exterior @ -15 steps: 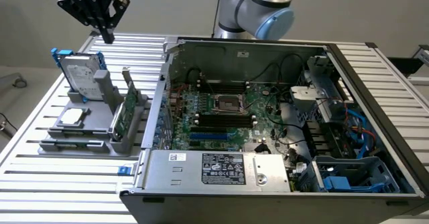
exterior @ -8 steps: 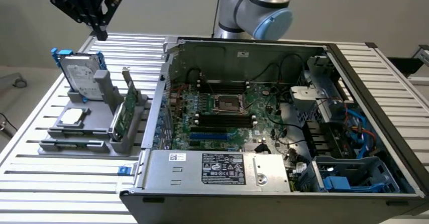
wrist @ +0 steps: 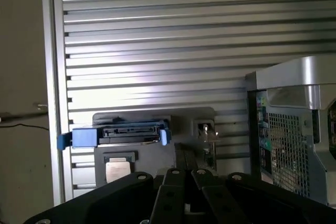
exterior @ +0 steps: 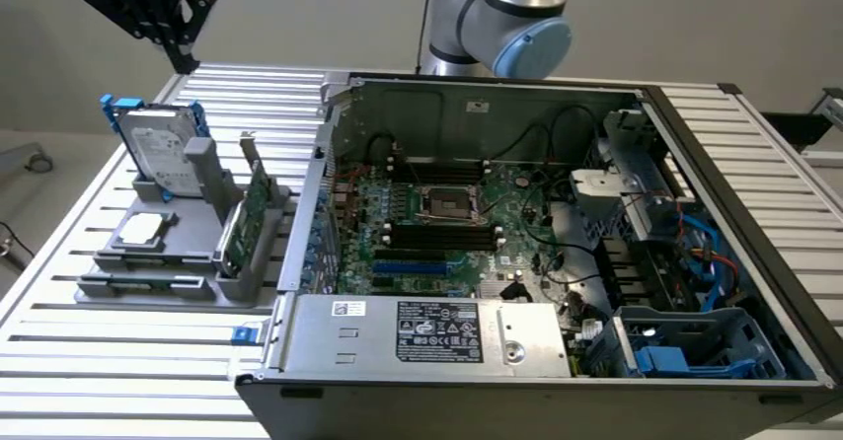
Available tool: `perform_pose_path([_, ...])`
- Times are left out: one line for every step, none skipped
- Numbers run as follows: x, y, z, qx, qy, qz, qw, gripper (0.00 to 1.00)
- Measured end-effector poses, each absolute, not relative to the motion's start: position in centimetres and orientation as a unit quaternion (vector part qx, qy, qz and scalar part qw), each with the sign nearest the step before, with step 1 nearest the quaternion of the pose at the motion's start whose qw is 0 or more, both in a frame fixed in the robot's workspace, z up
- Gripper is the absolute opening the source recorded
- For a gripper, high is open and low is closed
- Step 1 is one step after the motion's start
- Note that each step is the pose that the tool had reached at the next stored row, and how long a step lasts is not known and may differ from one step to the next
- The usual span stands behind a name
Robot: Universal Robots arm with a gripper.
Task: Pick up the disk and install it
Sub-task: 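Reach for the disk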
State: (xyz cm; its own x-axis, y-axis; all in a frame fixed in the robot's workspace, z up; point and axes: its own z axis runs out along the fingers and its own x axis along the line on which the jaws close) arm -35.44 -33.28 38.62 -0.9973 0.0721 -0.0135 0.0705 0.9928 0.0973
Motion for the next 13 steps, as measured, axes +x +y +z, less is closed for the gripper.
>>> perform_pose_path([-35.8, -33.1, 38.6, 0.036, 0.998, 0.048, 0.008, 0.11])
perform_pose_path([-36.1, -33.0, 38.6, 0.036, 0.998, 0.048, 0.008, 0.11])
perform_pose_path([-36.4, -32.8, 38.6, 0.036, 0.998, 0.048, 0.008, 0.11])
perform_pose_path([-36.7, -32.7, 38.6, 0.036, 0.998, 0.048, 0.008, 0.11])
perform_pose_path([-37.0, -32.5, 38.6, 0.036, 0.998, 0.048, 0.008, 0.11])
perform_pose_path([-37.4, -32.4, 38.6, 0.036, 0.998, 0.048, 0.008, 0.11])
perform_pose_path([-37.7, -32.2, 38.6, 0.036, 0.998, 0.048, 0.008, 0.11])
perform_pose_path([-38.0, -32.1, 38.6, 0.036, 0.998, 0.048, 0.008, 0.11])
perform_pose_path([-38.4, -31.9, 38.6, 0.036, 0.998, 0.048, 0.008, 0.11])
perform_pose_path([-38.8, -31.8, 38.5, 0.036, 0.998, 0.048, 0.008, 0.11])
perform_pose_path([-39.1, -31.6, 38.5, 0.036, 0.998, 0.048, 0.008, 0.11])
perform_pose_path([-39.4, -31.5, 38.5, 0.036, 0.998, 0.048, 0.007, 0.11])
perform_pose_path([-39.8, -31.3, 38.5, 0.036, 0.998, 0.048, 0.007, 0.11])
